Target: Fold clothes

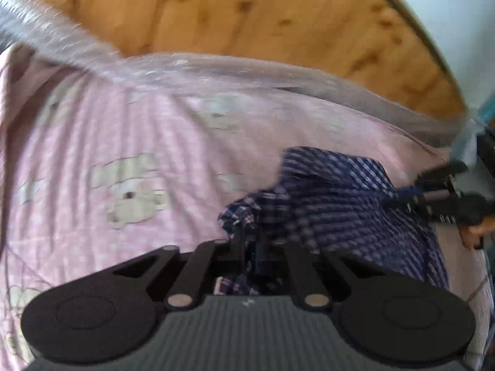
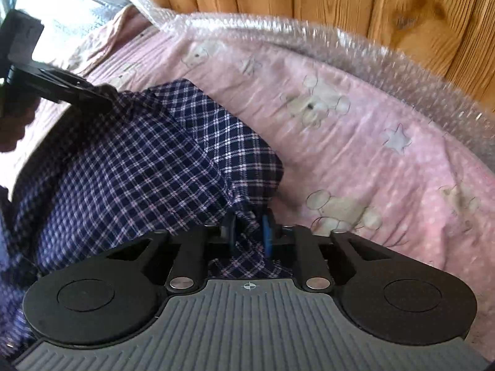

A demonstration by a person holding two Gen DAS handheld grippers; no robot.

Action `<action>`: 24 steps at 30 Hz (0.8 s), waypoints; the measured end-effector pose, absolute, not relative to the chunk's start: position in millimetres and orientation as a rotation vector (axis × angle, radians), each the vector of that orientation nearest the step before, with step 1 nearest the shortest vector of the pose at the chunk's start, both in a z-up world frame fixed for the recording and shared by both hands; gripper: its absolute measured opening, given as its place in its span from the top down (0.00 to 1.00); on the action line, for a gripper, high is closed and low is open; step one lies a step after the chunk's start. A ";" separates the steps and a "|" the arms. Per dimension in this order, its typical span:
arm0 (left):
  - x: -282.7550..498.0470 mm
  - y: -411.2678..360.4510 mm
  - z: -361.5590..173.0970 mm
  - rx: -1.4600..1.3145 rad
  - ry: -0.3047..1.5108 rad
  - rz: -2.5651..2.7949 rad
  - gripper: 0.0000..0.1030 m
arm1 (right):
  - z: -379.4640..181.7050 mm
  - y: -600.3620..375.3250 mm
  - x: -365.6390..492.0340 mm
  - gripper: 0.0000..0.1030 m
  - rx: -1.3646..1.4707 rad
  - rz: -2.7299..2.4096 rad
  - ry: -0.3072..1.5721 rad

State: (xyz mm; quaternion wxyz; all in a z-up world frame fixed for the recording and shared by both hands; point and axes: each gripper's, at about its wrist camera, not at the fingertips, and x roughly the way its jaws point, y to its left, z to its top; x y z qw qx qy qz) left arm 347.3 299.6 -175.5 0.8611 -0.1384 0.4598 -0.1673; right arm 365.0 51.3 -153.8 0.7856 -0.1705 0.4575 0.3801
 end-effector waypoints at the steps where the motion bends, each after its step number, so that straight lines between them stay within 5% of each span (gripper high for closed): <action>1: 336.4 301.3 -166.6 -0.302 0.936 -0.371 0.95 | -144.7 46.7 355.8 0.98 -0.356 0.807 0.952; 10: 151.1 333.1 -96.4 -0.389 0.845 -0.461 0.95 | -32.5 11.3 173.8 0.99 -0.399 0.766 0.696; 14: 55.8 341.6 -131.7 -0.439 1.017 -0.385 0.85 | -54.9 8.2 44.5 0.98 -0.504 0.768 0.732; 17: 10.2 356.2 -165.3 -0.581 1.106 -0.322 0.82 | -121.4 7.3 -15.3 0.84 -0.537 0.733 0.941; 20: -8.2 366.4 -162.1 -0.669 1.061 -0.323 0.70 | -138.1 -13.7 -34.9 0.77 -0.339 0.628 1.086; 22: -8.9 365.9 -152.4 -0.709 1.011 -0.356 0.44 | -123.6 -34.5 -34.6 0.61 -0.087 0.566 1.092; 24: -4.2 360.6 -149.1 -0.746 0.980 -0.397 0.35 | -118.2 -54.0 -28.1 0.52 0.121 0.501 1.077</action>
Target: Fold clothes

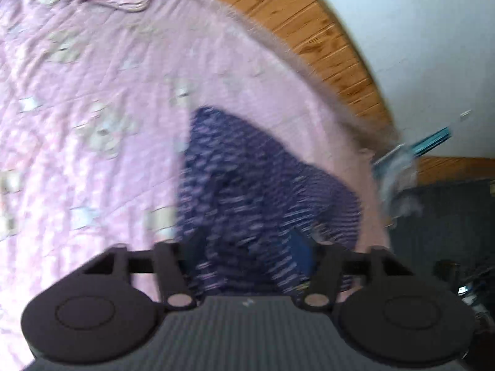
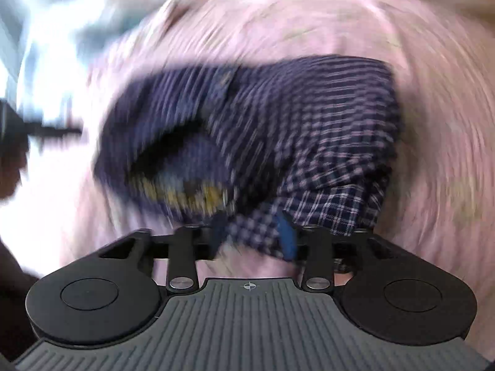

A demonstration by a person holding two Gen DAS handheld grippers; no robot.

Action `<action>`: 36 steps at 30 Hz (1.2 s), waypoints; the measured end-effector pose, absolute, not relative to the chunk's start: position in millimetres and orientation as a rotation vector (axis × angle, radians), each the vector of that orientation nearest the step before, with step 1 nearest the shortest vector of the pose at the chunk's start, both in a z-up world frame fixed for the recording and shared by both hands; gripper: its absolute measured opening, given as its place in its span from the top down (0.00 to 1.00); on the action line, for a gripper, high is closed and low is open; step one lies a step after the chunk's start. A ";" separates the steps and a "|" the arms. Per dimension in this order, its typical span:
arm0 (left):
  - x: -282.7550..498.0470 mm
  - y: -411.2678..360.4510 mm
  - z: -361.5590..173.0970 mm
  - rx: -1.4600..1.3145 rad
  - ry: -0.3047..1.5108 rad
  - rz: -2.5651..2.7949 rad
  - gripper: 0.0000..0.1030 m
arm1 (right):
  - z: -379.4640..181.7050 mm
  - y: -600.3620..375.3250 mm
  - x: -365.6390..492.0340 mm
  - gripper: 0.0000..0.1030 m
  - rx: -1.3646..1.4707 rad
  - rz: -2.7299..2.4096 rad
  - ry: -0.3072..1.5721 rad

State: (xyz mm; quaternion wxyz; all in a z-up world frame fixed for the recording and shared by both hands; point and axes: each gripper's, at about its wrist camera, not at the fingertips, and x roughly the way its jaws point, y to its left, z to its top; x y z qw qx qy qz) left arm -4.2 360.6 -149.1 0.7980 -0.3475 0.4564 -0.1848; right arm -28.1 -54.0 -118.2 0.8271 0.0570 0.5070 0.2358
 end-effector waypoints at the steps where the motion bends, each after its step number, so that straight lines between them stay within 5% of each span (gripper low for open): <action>1: 0.3 355.4 -151.9 -0.757 0.985 -0.409 0.30 | -121.1 -61.3 -24.9 0.51 0.222 0.467 1.072; 7: 14.9 323.9 -177.1 -0.738 1.082 -0.371 0.29 | -170.8 -107.9 -9.5 0.49 0.759 0.205 1.045; 17: 37.3 319.7 -203.4 -0.757 1.094 -0.274 0.29 | -204.5 -126.7 -8.7 0.52 1.027 0.009 0.840; 18: 38.3 319.8 -201.6 -0.751 1.086 -0.268 0.35 | -203.7 -126.3 -6.0 0.75 1.018 0.028 0.834; 19: 38.1 320.1 -199.1 -0.742 1.083 -0.265 0.58 | -201.7 -125.4 -4.5 0.98 0.999 0.055 0.830; 21: 36.7 322.2 -194.2 -0.742 1.083 -0.292 0.95 | -192.4 -125.2 -4.9 1.00 0.963 0.067 0.823; 36: 27.8 330.6 -213.2 -0.725 1.136 -0.264 0.94 | -183.8 -130.8 -39.8 1.00 0.718 0.005 0.913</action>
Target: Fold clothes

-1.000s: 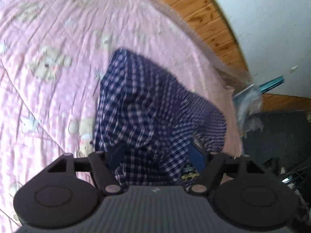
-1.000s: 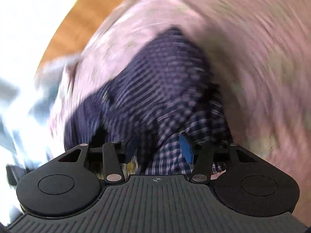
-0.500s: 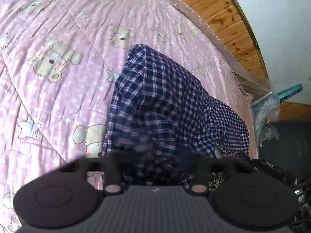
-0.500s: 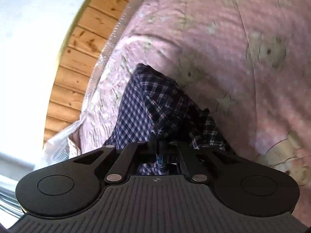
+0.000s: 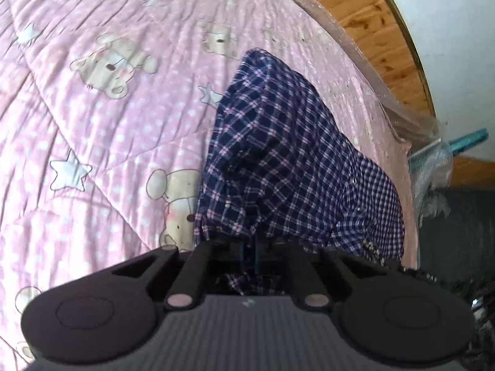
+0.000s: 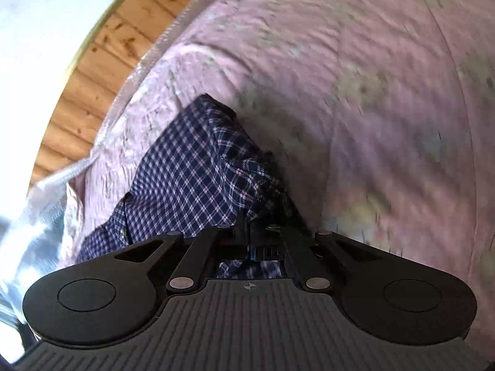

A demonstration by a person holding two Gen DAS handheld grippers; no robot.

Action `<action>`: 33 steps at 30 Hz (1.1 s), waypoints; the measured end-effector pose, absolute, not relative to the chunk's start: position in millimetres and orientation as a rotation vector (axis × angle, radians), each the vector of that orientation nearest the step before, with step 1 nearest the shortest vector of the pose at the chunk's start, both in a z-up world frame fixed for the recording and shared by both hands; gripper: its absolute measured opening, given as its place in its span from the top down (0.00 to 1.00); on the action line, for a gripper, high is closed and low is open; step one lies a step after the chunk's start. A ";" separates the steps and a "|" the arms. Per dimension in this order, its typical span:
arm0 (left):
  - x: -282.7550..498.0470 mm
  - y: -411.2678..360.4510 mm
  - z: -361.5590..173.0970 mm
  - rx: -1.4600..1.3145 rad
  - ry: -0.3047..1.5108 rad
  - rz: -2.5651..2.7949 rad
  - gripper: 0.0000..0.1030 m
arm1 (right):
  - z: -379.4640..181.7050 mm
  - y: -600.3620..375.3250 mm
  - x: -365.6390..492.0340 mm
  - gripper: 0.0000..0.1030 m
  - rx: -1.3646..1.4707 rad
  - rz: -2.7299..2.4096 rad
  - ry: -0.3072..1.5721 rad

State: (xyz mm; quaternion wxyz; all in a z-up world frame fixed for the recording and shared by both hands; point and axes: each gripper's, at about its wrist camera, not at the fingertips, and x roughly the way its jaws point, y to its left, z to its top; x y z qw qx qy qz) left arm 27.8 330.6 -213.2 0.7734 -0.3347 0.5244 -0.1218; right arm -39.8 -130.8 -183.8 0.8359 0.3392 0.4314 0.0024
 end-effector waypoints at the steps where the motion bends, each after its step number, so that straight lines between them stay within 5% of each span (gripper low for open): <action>1: 26.9 332.1 -212.1 -0.721 1.143 -0.273 0.92 | -184.7 -130.7 -36.5 1.00 0.683 0.018 0.933; 4: 18.7 339.3 -202.4 -0.695 1.157 -0.305 0.90 | -185.5 -134.0 -36.0 0.96 0.612 0.014 0.953; 7: 5.3 353.6 -171.4 -0.577 1.126 -0.340 0.81 | -162.5 -140.5 -41.9 0.73 0.527 -0.081 0.940; 14: 55.0 355.2 -123.0 -0.486 0.928 -0.317 0.72 | -73.2 -81.7 -21.1 0.64 0.144 0.111 0.770; 16: 83.9 336.4 -131.8 -0.489 0.917 -0.332 0.71 | -80.3 -49.5 8.4 0.53 0.077 0.263 0.799; 20: 113.7 313.3 -167.1 -0.445 0.993 -0.290 0.72 | -118.2 -7.1 54.0 0.52 -0.161 0.363 0.855; 23: 104.1 323.4 -196.0 -0.442 1.067 -0.222 0.94 | -164.1 -30.5 73.8 0.67 -0.238 0.303 1.026; 26: 80.0 336.2 -184.7 -0.476 1.044 -0.207 0.97 | -167.3 -73.6 63.6 0.67 -0.148 0.307 0.993; 28: 57.2 337.7 -163.0 -0.500 0.993 -0.268 0.74 | -153.6 -82.6 54.7 0.66 -0.141 0.248 1.000; 33: 25.1 314.6 -182.9 -0.456 1.092 -0.367 0.72 | -129.0 -84.3 2.1 0.53 0.049 0.343 0.949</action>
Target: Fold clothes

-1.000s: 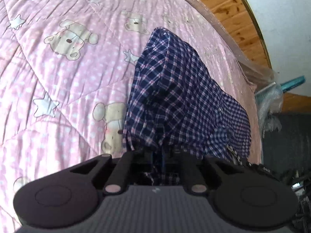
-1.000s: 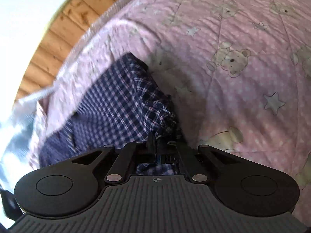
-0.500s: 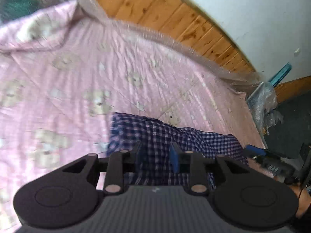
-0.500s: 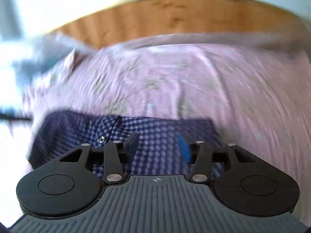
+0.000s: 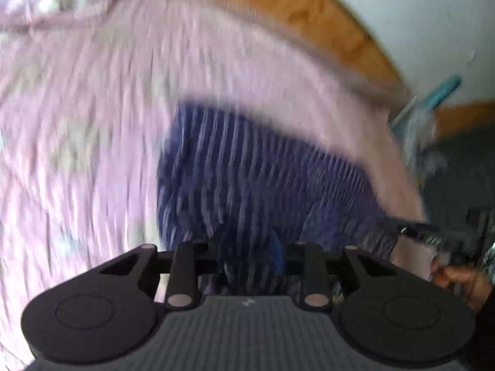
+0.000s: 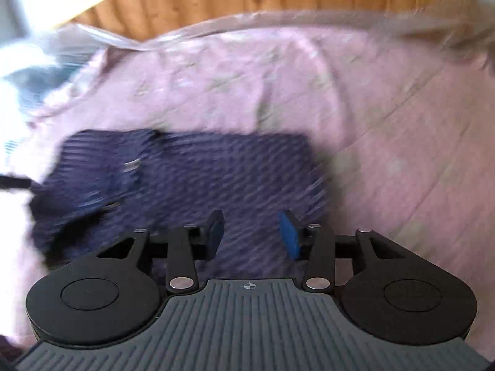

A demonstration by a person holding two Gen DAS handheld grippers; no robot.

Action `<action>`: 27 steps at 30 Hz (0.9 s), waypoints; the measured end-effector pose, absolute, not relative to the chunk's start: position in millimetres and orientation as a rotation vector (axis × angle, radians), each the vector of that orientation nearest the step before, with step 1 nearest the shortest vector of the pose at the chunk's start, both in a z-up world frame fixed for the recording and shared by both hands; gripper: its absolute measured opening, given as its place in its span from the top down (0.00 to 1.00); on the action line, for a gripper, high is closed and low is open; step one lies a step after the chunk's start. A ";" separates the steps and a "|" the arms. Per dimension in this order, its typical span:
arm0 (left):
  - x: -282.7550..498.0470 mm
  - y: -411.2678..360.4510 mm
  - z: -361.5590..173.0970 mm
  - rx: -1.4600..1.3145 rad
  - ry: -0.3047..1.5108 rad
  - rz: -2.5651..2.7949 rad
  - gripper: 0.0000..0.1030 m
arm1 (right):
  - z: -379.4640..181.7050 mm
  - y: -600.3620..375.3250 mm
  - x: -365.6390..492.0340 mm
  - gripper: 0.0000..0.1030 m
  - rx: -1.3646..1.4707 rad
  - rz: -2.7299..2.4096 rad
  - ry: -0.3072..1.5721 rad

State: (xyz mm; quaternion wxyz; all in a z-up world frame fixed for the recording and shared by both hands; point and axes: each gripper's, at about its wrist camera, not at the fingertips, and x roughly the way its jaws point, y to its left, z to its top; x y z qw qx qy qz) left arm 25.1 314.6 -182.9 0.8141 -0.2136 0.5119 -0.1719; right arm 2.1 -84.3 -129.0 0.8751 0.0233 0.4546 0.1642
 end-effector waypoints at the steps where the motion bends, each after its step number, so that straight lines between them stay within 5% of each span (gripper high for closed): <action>1: 20.7 312.9 -195.4 -0.446 1.112 -0.358 0.76 | -144.8 -86.0 -6.9 0.53 0.084 0.348 0.997; 4: 12.0 326.8 -203.4 -0.507 1.086 -0.357 0.86 | -177.5 -109.1 -23.7 0.66 0.169 0.311 0.970; 7: 9.3 335.8 -196.4 -0.527 1.109 -0.362 0.86 | -165.3 -124.0 -23.6 0.68 0.275 0.229 1.019; 8: 6.6 338.6 -191.4 -0.523 1.104 -0.376 0.84 | -157.0 -126.4 -26.3 0.62 0.307 0.200 1.019; 13: -2.6 367.1 -177.2 -0.594 1.048 -0.348 0.33 | -140.4 -137.7 -60.4 0.26 0.666 0.200 0.990; 15: -1.2 382.2 -186.0 -0.662 1.055 -0.308 0.33 | -153.3 -131.2 -80.6 0.18 0.809 0.215 1.008; 21: 21.4 363.9 -217.9 -0.811 1.113 -0.374 0.32 | -212.8 -122.0 -115.0 0.17 1.138 0.096 0.971; 25: 32.1 335.8 -220.1 -0.759 1.106 -0.409 0.21 | -217.4 -125.0 -106.6 0.16 1.205 0.034 0.853; 27: 31.2 329.7 -220.0 -0.762 1.098 -0.392 0.23 | -215.8 -126.1 -100.5 0.15 1.212 -0.002 0.814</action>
